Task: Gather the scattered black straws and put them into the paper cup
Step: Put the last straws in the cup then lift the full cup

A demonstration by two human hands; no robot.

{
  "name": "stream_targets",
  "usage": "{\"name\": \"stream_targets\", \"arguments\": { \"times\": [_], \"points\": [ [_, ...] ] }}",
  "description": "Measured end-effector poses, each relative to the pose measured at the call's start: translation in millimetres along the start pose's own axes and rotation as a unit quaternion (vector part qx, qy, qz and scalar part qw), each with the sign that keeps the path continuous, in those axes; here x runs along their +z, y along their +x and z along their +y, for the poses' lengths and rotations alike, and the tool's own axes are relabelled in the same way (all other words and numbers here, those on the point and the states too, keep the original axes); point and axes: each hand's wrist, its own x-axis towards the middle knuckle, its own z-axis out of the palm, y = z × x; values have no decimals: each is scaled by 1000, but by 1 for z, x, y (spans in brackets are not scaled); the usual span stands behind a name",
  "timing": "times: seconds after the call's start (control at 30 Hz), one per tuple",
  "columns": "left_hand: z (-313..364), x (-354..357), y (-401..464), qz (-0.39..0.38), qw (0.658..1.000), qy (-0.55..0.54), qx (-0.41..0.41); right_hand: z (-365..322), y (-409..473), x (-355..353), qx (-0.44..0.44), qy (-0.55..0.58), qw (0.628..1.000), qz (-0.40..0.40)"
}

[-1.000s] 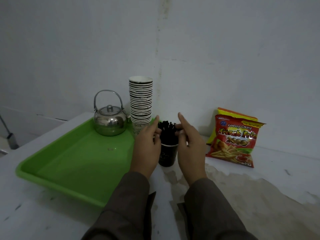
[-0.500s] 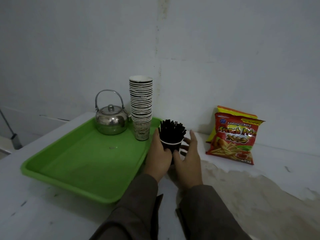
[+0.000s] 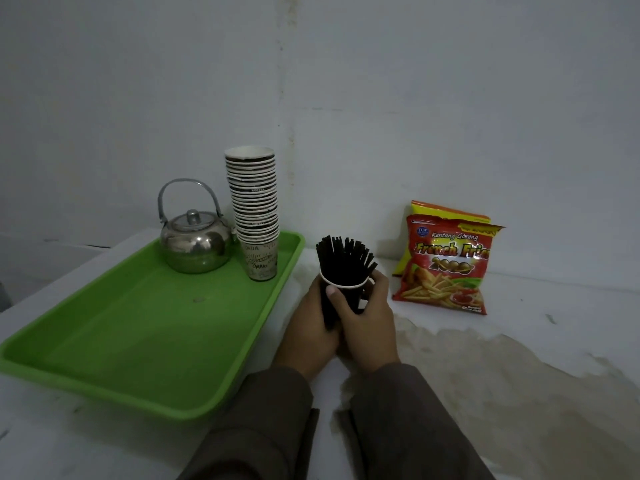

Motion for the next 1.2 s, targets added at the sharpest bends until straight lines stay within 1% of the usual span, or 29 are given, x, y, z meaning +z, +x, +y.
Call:
{"name": "stream_targets", "arguments": {
  "times": [0.07, 0.17, 0.3, 0.47, 0.6, 0.77, 0.87, 0.97, 1.13, 1.2],
  "points": [
    [-4, 1, 3, -11, 1000, 23, 5, 2, 4, -6, 1, 1, 1000, 9],
    [-10, 2, 10, -19, 999, 27, -4, 9, 13, -12, 1, -13, 1000, 20],
    [-13, 5, 23, -2, 999, 52, -5, 17, 28, -18, -4, -29, 1000, 6],
    [-20, 10, 42, 31, 996, 82, -16, 26, 47, -21, 13, 8, 1000, -7],
    [-24, 15, 57, 40, 994, 99, -18, 31, 58, -16, 6, -19, 1000, -15],
    [-33, 20, 76, 45, 993, 102, -32, 37, 77, -3, 8, -47, 999, 8],
    [-37, 22, 86, 31, 995, 96, -28, 39, 84, -1, 13, -50, 999, -2],
    [-40, 22, 91, 23, 995, 86, -34, 41, 89, 0, 28, -26, 999, -24],
    [-40, 21, 91, 33, 994, 103, -30, 41, 91, 0, 47, -36, 998, -12],
    [-40, 21, 90, 36, 993, 104, -33, 40, 89, 0, 50, -30, 998, -20]
  ]
}}
